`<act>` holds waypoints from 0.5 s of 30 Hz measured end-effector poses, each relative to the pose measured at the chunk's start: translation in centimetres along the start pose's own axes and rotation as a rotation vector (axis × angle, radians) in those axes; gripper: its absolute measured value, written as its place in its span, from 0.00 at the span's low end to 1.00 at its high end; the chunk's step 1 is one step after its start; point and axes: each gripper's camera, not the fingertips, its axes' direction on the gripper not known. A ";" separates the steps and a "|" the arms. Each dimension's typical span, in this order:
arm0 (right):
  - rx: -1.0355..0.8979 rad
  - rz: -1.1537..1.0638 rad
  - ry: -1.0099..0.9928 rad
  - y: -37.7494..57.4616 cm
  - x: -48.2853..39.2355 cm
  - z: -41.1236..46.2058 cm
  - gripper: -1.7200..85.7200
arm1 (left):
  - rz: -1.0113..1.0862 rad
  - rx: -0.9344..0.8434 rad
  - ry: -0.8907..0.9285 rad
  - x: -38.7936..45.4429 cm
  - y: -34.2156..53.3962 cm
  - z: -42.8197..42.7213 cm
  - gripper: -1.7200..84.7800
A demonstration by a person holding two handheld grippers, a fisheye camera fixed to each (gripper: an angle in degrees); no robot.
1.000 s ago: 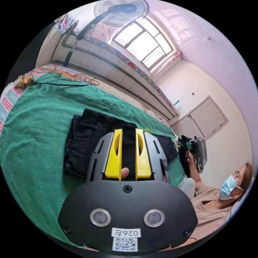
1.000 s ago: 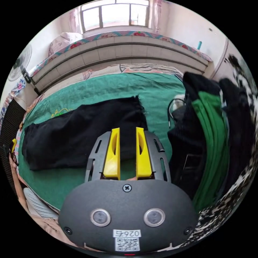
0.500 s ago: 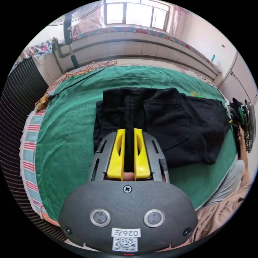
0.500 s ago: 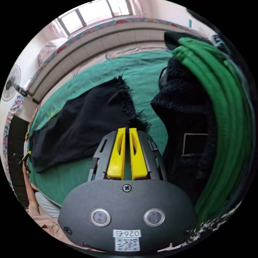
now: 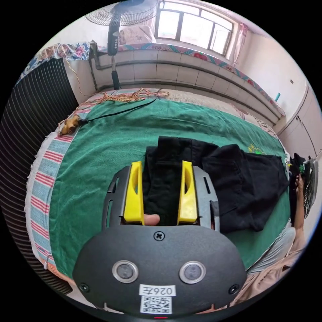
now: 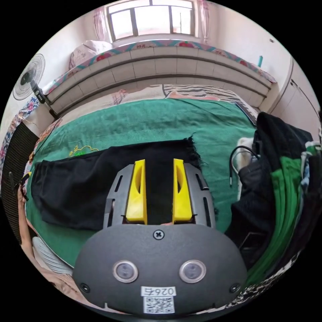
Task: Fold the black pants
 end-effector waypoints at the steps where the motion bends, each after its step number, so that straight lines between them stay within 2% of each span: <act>1: -0.023 0.004 0.012 -0.7 0.0 2.2 0.16 | -0.021 0.009 0.026 -0.4 -1.0 0.6 0.26; 3: -0.046 0.033 0.057 -1.3 0.7 5.7 0.18 | -0.037 -0.028 0.055 -0.6 -2.5 2.6 0.25; 5: -0.223 0.011 0.070 -0.9 1.1 13.4 0.07 | 0.002 -0.199 0.130 -0.1 -3.5 6.5 0.20; 6: -0.263 -0.004 0.039 -0.3 0.9 14.8 0.05 | 0.037 -0.196 0.038 0.8 -3.6 6.9 0.16; 8: -0.090 0.015 0.094 3.5 0.7 9.8 0.02 | 0.083 -0.148 -0.001 1.4 -3.8 5.4 0.09; 10: -0.009 0.013 0.099 7.0 1.7 6.9 0.01 | 0.046 -0.076 0.060 -0.9 -3.1 4.3 0.09; 12: -0.059 0.048 0.110 9.6 3.7 7.8 0.02 | -0.010 -0.076 0.132 -3.2 -2.1 4.9 0.10; 14: -0.115 0.099 0.260 13.8 4.7 8.5 0.05 | -0.066 -0.059 0.161 -5.0 -1.2 4.8 0.12; 15: -0.102 0.104 0.271 15.1 4.6 7.9 0.05 | -0.101 -0.018 0.149 -5.9 -0.5 3.9 0.12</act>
